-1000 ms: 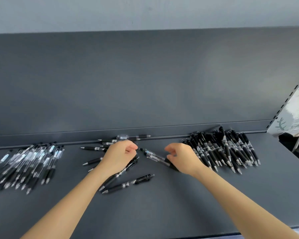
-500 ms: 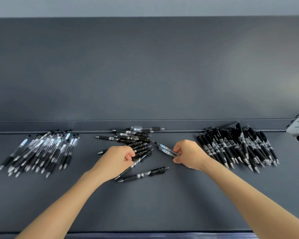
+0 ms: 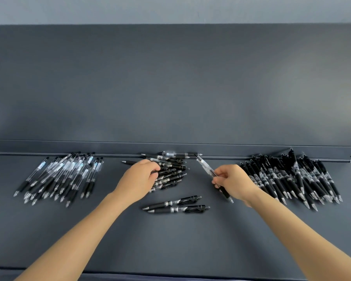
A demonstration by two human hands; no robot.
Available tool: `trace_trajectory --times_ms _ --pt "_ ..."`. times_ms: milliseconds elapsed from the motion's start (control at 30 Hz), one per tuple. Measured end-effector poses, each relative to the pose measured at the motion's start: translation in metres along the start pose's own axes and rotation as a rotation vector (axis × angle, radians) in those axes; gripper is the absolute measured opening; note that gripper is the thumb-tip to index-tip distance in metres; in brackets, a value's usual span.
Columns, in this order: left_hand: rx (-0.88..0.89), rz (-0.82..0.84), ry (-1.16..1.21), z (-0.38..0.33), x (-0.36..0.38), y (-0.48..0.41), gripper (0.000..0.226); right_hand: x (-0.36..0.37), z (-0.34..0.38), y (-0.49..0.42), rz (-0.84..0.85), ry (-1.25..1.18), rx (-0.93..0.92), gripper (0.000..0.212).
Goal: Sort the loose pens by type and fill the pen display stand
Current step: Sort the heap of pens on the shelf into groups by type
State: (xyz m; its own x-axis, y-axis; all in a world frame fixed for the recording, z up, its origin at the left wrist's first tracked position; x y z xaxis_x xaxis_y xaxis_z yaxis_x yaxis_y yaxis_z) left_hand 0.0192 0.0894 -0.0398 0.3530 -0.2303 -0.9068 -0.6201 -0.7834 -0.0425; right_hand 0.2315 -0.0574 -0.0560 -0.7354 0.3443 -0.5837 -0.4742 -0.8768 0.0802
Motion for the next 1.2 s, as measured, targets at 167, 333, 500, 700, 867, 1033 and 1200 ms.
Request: trace_trajectory --times_ms 167,333,500,700,867,1033,1200 --pt "0.003 0.175 -0.212 0.015 0.015 -0.031 0.056 0.007 0.007 -0.002 -0.014 -0.046 -0.014 0.01" --pt "-0.013 0.153 -0.291 0.017 0.022 -0.032 0.059 0.008 0.01 -0.006 -0.048 -0.084 -0.006 0.01" --pt "0.036 0.212 -0.194 0.011 0.023 -0.009 0.055 0.01 0.011 -0.008 -0.039 -0.065 -0.005 0.01" --pt "0.029 0.048 0.072 0.029 0.003 -0.011 0.028 0.013 0.009 -0.011 -0.03 -0.081 0.013 0.01" --pt "-0.075 0.075 0.032 0.041 0.004 -0.028 0.014 0.013 0.013 -0.015 -0.047 -0.104 -0.013 0.013" --pt "-0.154 0.172 0.13 0.039 0.008 -0.038 0.004 0.013 0.018 -0.021 -0.075 -0.136 -0.037 0.014" --pt "-0.177 0.216 0.125 0.039 0.012 -0.038 0.005 0.014 0.02 -0.024 -0.071 -0.102 -0.049 0.012"
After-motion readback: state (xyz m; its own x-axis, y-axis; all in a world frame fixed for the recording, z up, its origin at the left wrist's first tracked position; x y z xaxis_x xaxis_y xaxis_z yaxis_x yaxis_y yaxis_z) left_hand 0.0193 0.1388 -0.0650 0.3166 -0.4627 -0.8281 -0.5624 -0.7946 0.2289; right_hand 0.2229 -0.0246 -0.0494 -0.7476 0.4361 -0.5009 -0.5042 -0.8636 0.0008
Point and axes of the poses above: each hand's wrist, its own y-axis away from the middle knuckle, its own x-axis out of the palm, z = x × y, the point moved 6 cm from there along -y, towards the middle knuckle, and after that the axes turned 8 degrees about -x, right-handed, at the moved point
